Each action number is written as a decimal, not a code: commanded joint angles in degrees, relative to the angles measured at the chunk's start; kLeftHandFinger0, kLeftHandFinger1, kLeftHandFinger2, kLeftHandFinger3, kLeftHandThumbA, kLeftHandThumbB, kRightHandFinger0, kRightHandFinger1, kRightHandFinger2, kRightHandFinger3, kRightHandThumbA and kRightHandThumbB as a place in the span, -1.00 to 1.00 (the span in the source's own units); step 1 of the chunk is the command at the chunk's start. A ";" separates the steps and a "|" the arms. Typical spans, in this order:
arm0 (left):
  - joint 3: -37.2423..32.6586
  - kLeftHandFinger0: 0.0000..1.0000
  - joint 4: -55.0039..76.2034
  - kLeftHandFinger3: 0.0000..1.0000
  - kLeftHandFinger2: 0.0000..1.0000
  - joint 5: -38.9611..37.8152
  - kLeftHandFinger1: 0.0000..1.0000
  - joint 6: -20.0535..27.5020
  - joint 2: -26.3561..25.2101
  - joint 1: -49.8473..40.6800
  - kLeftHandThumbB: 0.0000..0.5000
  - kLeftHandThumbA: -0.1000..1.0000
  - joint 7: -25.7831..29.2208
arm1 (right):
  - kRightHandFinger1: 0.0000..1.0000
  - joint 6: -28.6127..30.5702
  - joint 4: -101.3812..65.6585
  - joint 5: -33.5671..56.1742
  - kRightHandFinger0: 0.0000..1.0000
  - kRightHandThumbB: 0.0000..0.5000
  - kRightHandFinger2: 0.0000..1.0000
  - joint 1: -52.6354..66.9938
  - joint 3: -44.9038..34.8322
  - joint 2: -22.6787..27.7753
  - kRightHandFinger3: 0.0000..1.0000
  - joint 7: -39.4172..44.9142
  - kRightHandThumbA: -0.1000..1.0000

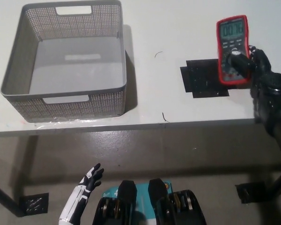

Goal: Use the right hand to pick up a multimeter on the right side and put it into a container on the left side

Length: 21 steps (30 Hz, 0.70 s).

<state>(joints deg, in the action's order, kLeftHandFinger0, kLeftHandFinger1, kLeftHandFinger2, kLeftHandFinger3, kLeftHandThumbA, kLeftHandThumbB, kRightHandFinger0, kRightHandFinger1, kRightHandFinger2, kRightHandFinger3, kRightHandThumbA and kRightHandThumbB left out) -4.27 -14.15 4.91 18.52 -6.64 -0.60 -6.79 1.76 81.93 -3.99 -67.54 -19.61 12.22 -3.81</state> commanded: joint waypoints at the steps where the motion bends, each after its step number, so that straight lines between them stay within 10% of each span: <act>1: 0.15 1.00 1.90 1.00 1.00 -1.52 1.00 0.31 -0.47 -0.01 0.98 1.00 -0.68 | -0.12 -1.37 -2.74 10.39 -1.00 -0.40 0.57 -13.76 -5.49 -1.59 0.59 1.31 -1.00; 6: 0.24 1.00 1.39 1.00 1.00 -1.35 1.00 0.85 -0.43 -0.30 1.00 1.00 -0.43 | -0.12 -3.90 -2.74 13.74 -1.00 -0.37 0.75 -16.95 -9.34 -4.45 1.00 0.66 -1.00; 7: 0.25 1.00 1.59 1.00 1.00 -1.13 1.00 0.54 -0.43 -0.32 1.00 1.00 -0.31 | -0.01 -4.00 -2.73 13.89 -0.89 0.17 0.81 -17.20 -9.66 -4.73 1.00 0.59 -1.00; 8: 0.25 1.00 1.73 1.00 1.00 -1.07 1.00 0.33 -0.43 -0.32 1.00 1.00 -0.31 | -0.32 -4.07 -2.70 14.87 -1.00 -0.32 0.67 -18.02 -10.61 -5.65 1.00 1.32 -1.00; 11: 0.16 1.00 1.64 1.00 1.00 -1.14 1.00 0.35 -0.43 -0.38 0.94 1.00 -0.54 | -0.73 -5.38 -2.81 17.46 -1.00 -0.35 0.62 -19.54 -13.14 -7.34 1.00 2.71 -1.00; 17: -0.18 1.00 1.84 1.00 1.00 -1.76 1.00 0.08 -0.76 -0.95 0.88 1.00 -1.61 | -0.99 -6.47 -3.22 17.85 -1.00 -0.34 0.33 -22.38 -12.85 -11.72 1.00 2.55 -1.00; 18: -0.24 1.00 2.31 1.00 1.00 -1.86 1.00 -0.44 -0.62 -1.37 0.99 1.00 -1.69 | -0.80 -6.59 -3.41 17.96 -0.98 -0.07 0.38 -22.53 -12.55 -12.53 1.00 2.70 -1.00; 19: -0.24 1.00 2.11 1.00 1.00 -1.76 1.00 -0.16 -0.54 -1.39 1.00 1.00 -1.58 | -0.89 -6.41 -3.52 18.82 -1.00 -0.30 0.39 -22.80 -12.93 -13.42 1.00 3.14 -1.00; 20: -0.43 1.00 2.22 1.00 1.00 -1.35 1.00 -0.31 -0.20 -1.82 1.00 1.00 -1.32 | -0.86 -6.23 -3.66 19.22 -1.00 -0.34 0.41 -22.95 -12.84 -14.64 -0.03 3.36 -1.00; 21: -0.56 1.00 2.08 1.00 1.00 -0.94 1.00 0.05 -0.06 -2.07 1.00 1.00 -1.07 | -0.72 -6.29 -3.81 19.31 -1.00 -0.32 0.68 -22.80 -12.58 -14.98 0.17 3.26 -1.00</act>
<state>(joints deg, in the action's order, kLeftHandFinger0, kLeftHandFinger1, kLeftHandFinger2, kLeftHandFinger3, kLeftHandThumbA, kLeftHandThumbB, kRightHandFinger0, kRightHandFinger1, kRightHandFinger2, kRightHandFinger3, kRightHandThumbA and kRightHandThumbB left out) -4.27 -13.79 4.66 18.11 -6.66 -1.66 -7.20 -4.82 81.47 10.93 -83.38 -32.00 -0.78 -3.31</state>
